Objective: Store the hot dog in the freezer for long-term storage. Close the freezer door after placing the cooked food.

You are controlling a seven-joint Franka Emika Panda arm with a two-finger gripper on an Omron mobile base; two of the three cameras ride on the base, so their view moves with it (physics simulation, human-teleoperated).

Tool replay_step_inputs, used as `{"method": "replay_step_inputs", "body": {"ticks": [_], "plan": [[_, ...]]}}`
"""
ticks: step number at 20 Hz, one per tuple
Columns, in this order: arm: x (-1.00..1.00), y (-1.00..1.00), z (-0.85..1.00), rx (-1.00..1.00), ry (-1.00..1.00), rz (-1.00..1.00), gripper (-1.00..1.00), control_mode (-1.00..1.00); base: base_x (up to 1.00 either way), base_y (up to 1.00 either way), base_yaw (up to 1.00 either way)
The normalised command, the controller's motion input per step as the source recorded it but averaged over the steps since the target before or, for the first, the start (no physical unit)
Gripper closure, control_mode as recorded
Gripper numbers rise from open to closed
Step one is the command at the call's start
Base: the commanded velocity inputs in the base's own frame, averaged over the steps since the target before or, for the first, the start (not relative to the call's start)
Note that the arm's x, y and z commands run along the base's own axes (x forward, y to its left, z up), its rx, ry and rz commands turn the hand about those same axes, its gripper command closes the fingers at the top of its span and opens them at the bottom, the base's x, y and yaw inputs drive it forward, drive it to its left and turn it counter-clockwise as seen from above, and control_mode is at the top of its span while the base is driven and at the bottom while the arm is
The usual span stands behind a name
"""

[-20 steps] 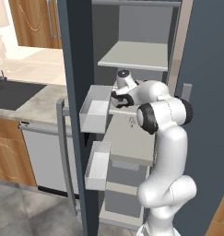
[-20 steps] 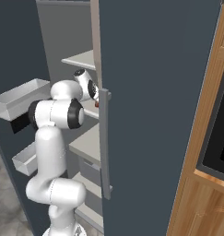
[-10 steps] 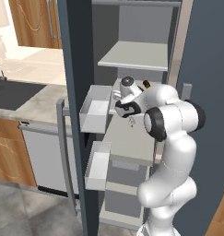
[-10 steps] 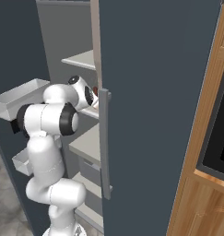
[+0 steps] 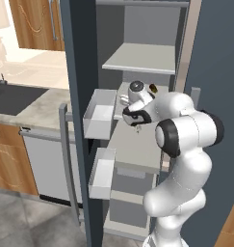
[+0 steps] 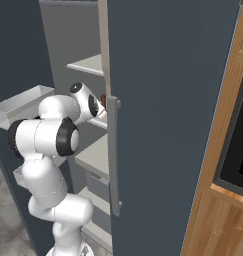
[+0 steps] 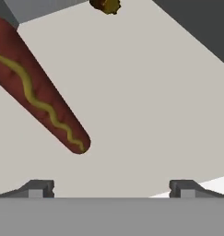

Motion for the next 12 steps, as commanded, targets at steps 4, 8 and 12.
{"method": "replay_step_inputs", "body": {"ticks": [4,8,12], "plan": [[-0.28,0.0,0.22,0.0,0.0,0.0,-1.0,-1.0,0.0,0.0,0.0],[-0.36,0.0,0.18,0.01,0.0,0.0,-1.0,-1.0,0.0,0.0,0.0],[-0.43,0.0,0.16,0.0,0.0,0.0,-1.0,-1.0,0.0,0.0,0.0]]}}
